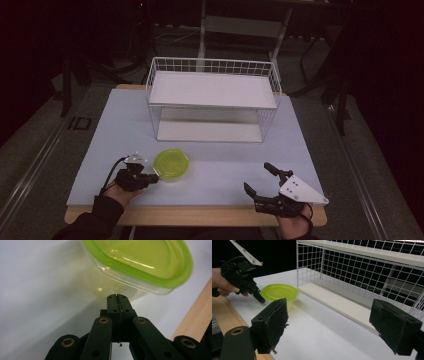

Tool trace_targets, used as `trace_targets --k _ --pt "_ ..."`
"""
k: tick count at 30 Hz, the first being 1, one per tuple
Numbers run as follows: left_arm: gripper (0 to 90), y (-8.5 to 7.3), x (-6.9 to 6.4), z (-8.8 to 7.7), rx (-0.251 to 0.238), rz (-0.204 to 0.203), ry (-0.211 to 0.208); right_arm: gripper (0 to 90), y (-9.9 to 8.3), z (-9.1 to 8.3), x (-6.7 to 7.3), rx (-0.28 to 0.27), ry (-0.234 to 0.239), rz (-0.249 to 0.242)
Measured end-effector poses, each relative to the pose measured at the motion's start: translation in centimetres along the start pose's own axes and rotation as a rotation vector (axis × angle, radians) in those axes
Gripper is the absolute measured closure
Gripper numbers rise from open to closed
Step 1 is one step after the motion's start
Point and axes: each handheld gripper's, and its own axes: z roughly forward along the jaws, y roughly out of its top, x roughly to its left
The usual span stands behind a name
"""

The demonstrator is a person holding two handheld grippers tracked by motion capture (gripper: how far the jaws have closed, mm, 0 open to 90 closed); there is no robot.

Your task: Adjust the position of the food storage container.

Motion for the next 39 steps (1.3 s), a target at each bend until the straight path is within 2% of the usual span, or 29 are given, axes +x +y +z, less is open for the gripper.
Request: trace_targets --k 3,6,8,10,13,16,20,22,27,33,39 --pt "90.0 0.5 -0.5 0.6 0.001 0.011 -0.006 15.0 0.0 0.0 0.0 0.0 0.0 0.0" --pt "90.0 0.6 -0.5 0.8 0.02 -0.001 0.03 14.9 0.0 -0.1 0.0 -0.002 -0.001 -0.006" --pt "90.0 0.5 -0.1 0.6 0.026 -0.014 0.057 14.9 0.0 -0.1 0.0 -0.001 0.0 -0.007" --pt "90.0 0.6 0.4 0.3 0.011 -0.027 0.077 14.9 0.0 -0.1 0.0 0.0 0.002 -0.008" --pt "90.0 1.2 1.1 0.2 -0.017 -0.022 0.102 15.0 0.0 0.0 0.1 0.001 0.004 -0.009" --pt "90.0 2.1 1.9 0.6 -0.034 0.001 0.119 14.9 0.0 -0.1 0.1 0.0 0.003 -0.012" --pt "90.0 2.5 2.4 1.5 -0.033 -0.012 0.098 15.0 0.0 -0.1 0.1 0.0 0.001 -0.013" --pt "90.0 2.5 2.1 1.7 -0.026 0.005 0.097 15.0 0.0 -0.1 0.1 -0.001 0.004 -0.012" --pt "90.0 2.5 1.4 1.8 -0.034 0.005 0.066 15.0 0.0 -0.1 0.0 0.002 0.006 -0.007" --pt "90.0 2.4 -0.4 2.4 0.003 0.024 0.019 15.0 0.0 -0.1 0.1 0.0 0.008 -0.009" --pt "90.0 2.5 -1.9 2.9 0.003 0.041 -0.042 15.0 0.0 -0.1 0.1 -0.001 0.009 -0.008"
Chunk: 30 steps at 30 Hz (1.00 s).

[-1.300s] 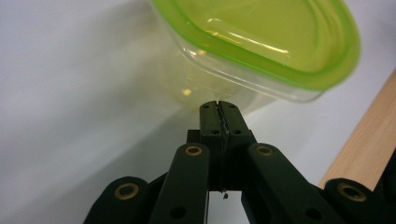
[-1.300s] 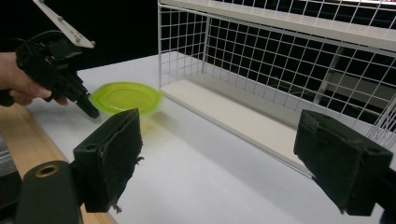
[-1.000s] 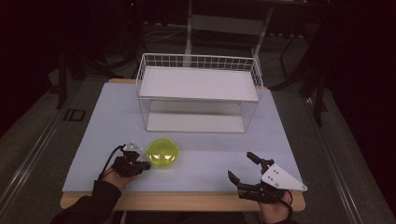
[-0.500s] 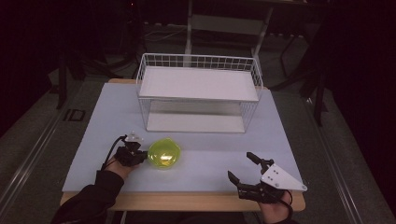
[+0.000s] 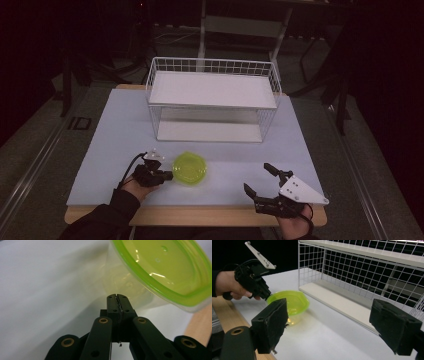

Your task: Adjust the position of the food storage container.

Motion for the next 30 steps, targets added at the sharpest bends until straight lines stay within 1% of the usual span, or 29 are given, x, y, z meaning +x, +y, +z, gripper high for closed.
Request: trace_targets --k 1,3,4,5,8,9,11,12,13,14,17,19,20,22,23,25,27,30 --pt "90.0 0.1 -0.3 0.2 -0.001 0.0 -0.01 14.9 0.0 0.0 0.0 0.0 0.0 -0.001" --pt "90.0 0.3 -0.9 0.7 0.005 0.019 -0.023 15.0 0.0 0.0 0.0 0.001 0.0 -0.001" --pt "90.0 0.3 -0.9 0.7 0.005 0.019 -0.023 15.0 0.0 0.0 0.0 0.001 0.0 -0.001" --pt "90.0 0.5 -1.5 1.1 0.008 0.026 -0.038 14.9 0.0 0.0 0.0 0.001 0.0 -0.001" --pt "90.0 0.8 -2.5 1.7 0.008 0.041 -0.082 15.0 0.0 0.0 0.0 0.0 0.0 0.0" --pt "90.0 0.9 -2.9 2.0 0.011 0.053 -0.096 14.9 0.0 0.0 0.0 0.0 -0.001 0.0" --pt "89.9 0.9 -3.4 2.3 0.021 0.063 -0.087 15.0 0.0 0.0 0.0 0.0 -0.001 -0.001" --pt "89.9 0.9 -3.4 2.3 0.034 0.067 -0.081 15.0 0.0 0.0 0.0 0.0 -0.001 -0.002" --pt "89.9 0.8 -3.3 2.3 0.04 0.06 -0.065 15.0 0.0 -0.1 -0.1 0.0 -0.001 -0.001" --pt "89.9 0.8 -3.1 2.2 0.038 0.055 -0.047 15.0 0.0 -0.1 -0.1 0.0 0.001 0.0" --pt "90.0 0.9 -2.5 1.8 0.021 0.036 -0.019 15.0 0.0 0.0 -0.1 0.001 0.003 0.002" --pt "90.0 1.1 -2.3 1.9 0.012 0.03 -0.019 15.0 0.0 0.0 0.0 0.001 0.002 0.0" --pt "89.9 1.1 -2.3 1.9 0.011 0.032 -0.013 15.0 0.0 0.0 0.0 0.001 0.001 0.001" --pt "90.0 1.2 -2.4 2.2 0.014 0.028 -0.032 15.0 0.0 -0.1 0.0 0.0 0.001 0.003" --pt "90.0 1.2 -2.6 2.3 0.018 0.032 -0.031 15.0 0.0 -0.1 -0.1 -0.001 0.001 0.004" --pt "90.0 1.2 -3.0 2.6 0.021 0.034 -0.043 15.0 0.0 -0.1 -0.1 -0.002 0.0 0.005" --pt "90.0 1.4 -3.3 2.8 0.027 0.045 -0.051 15.0 0.0 -0.1 -0.1 -0.003 0.0 0.005" --pt "90.0 1.7 -3.7 3.2 0.026 0.037 -0.059 15.0 0.0 -0.2 -0.2 -0.005 -0.002 0.006"
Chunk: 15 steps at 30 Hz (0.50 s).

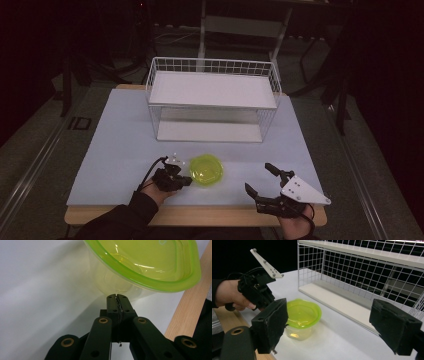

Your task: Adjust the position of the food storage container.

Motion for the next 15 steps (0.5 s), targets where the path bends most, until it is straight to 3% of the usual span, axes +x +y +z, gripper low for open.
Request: trace_targets --k 6,15 --pt "90.0 0.8 -1.4 1.3 0.01 0.021 -0.036 15.0 0.0 -0.1 -0.2 -0.003 -0.002 0.003" --pt "89.9 2.2 -2.6 3.0 0.015 0.04 -0.045 15.0 0.0 -0.2 -0.3 -0.003 -0.003 0.004"
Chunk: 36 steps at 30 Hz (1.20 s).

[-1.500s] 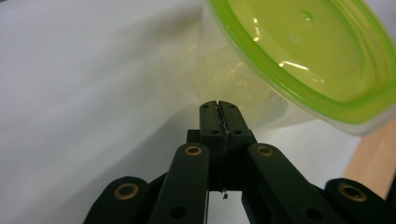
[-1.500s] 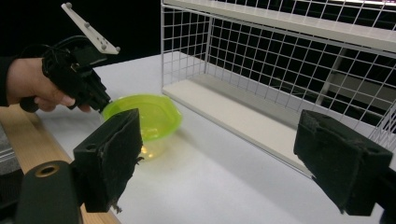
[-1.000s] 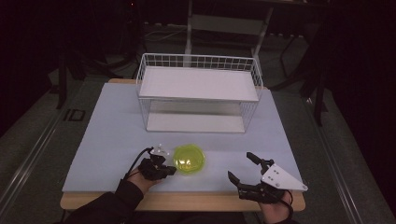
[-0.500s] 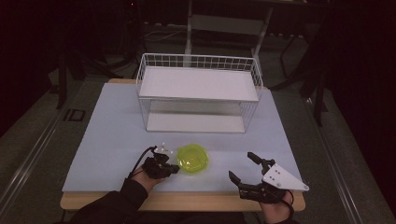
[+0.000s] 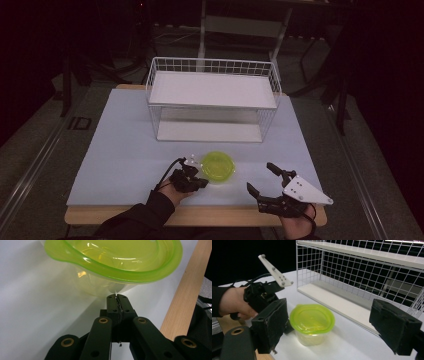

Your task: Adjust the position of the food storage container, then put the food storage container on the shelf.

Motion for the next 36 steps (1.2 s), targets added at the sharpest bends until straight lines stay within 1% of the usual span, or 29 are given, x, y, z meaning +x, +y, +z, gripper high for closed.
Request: trace_targets --k 2,6,7,9,10,11,12,14,17,19,20,21,22,23,24,25,26,27,28,29,30,31,32,33,35,36 --pt "90.0 0.3 -0.1 0.2 -0.008 -0.004 -0.005 15.0 0.0 0.0 0.0 0.0 0.002 0.0" --pt "89.9 0.7 -0.5 0.6 -0.012 0.015 -0.011 15.1 -0.1 0.1 0.0 0.004 0.003 -0.004" --pt "89.9 0.7 -0.5 0.6 -0.013 0.015 -0.019 15.1 0.0 0.1 0.0 0.004 0.003 -0.004" --pt "89.8 0.6 -0.6 0.6 -0.003 0.025 -0.014 15.1 0.0 0.1 0.0 0.004 0.002 -0.006" --pt "89.7 0.5 -0.6 0.6 -0.002 0.018 -0.018 15.1 -0.1 0.1 0.0 0.003 0.002 -0.006" --pt "89.7 0.3 -0.6 0.4 0.003 0.022 -0.017 15.1 -0.1 0.1 0.0 0.004 0.003 -0.004" --pt "89.7 0.2 -0.6 0.3 0.007 0.03 -0.013 15.1 -0.1 0.1 0.0 0.007 0.004 -0.006" --pt "89.6 -0.1 -0.6 -0.2 0.004 0.027 -0.01 17.1 -0.1 0.2 0.0 0.011 -0.001 -0.01" --pt "88.3 -0.6 -0.6 -1.1 0.002 0.027 -0.013 17.1 -0.1 0.3 0.0 0.015 -0.006 -0.013" --pt "87.5 -1.0 -0.4 -1.9 -0.007 0.022 -0.01 17.2 -0.1 0.3 0.1 0.016 -0.004 -0.015" --pt "86.5 -1.1 -0.3 -2.4 -0.013 0.026 -0.016 17.2 -0.1 0.3 0.1 0.019 -0.006 -0.019" --pt "85.9 -1.2 -0.3 -2.9 -0.019 0.029 -0.012 17.2 -0.1 0.4 0.1 0.023 -0.004 -0.015" --pt "82.4 -1.3 -0.4 -3.5 -0.033 0.036 0.0 17.1 -0.2 0.5 0.0 0.026 -0.002 -0.011" --pt "81.7 -1.3 -0.4 -4.1 -0.048 0.057 0.008 17.1 -0.2 0.5 0.0 0.03 -0.003 -0.012" --pt "78.4 -1.3 -0.5 -4.7 -0.058 0.071 0.025 17.1 -0.2 0.6 0.0 0.033 -0.002 -0.01" --pt "74.2 -1.2 -0.5 -5.2 -0.08 0.061 0.021 17.0 -0.2 0.6 -0.1 0.032 0.001 -0.006" --pt "69.9 -1.2 -0.4 -5.7 -0.101 0.055 0.005 17.1 -0.2 0.6 -0.1 0.034 0.003 -0.005" --pt "66.0 -1.0 -0.4 -6.2 -0.119 0.048 0.008 17.1 -0.1 0.6 -0.1 0.032 0.003 -0.008" --pt "61.4 -0.9 -0.3 -6.7 -0.137 0.044 -0.001 16.9 0.0 0.6 -0.1 0.03 0.0 -0.008" --pt "57.1 -0.7 -0.3 -7.1 -0.158 0.042 -0.023 15.9 0.1 0.5 -0.2 0.031 -0.008 -0.016" --pt "53.6 -0.5 -0.3 -7.5 -0.18 0.047 -0.027 15.2 0.2 0.5 -0.2 0.036 -0.021 -0.023" --pt "52.0 -0.3 -0.2 -7.9 -0.206 0.052 -0.045 13.3 0.3 0.5 -0.3 0.038 -0.037 -0.033" --pt "48.8 0.0 -0.2 -8.2 -0.227 0.051 -0.058 13.0 0.3 0.5 -0.5 0.039 -0.044 -0.032" --pt "45.1 0.3 -0.1 -8.6 -0.246 0.049 -0.059 12.8 0.4 0.5 -0.7 0.034 -0.043 -0.036" --pt "44.3 0.9 0.1 -9.0 -0.265 0.029 -0.086 12.8 0.5 0.6 -1.0 0.056 -0.064 -0.038" --pt "43.5 1.2 0.2 -9.2 -0.275 0.02 -0.095 13.2 0.7 0.6 -1.2 0.07 -0.057 -0.024"
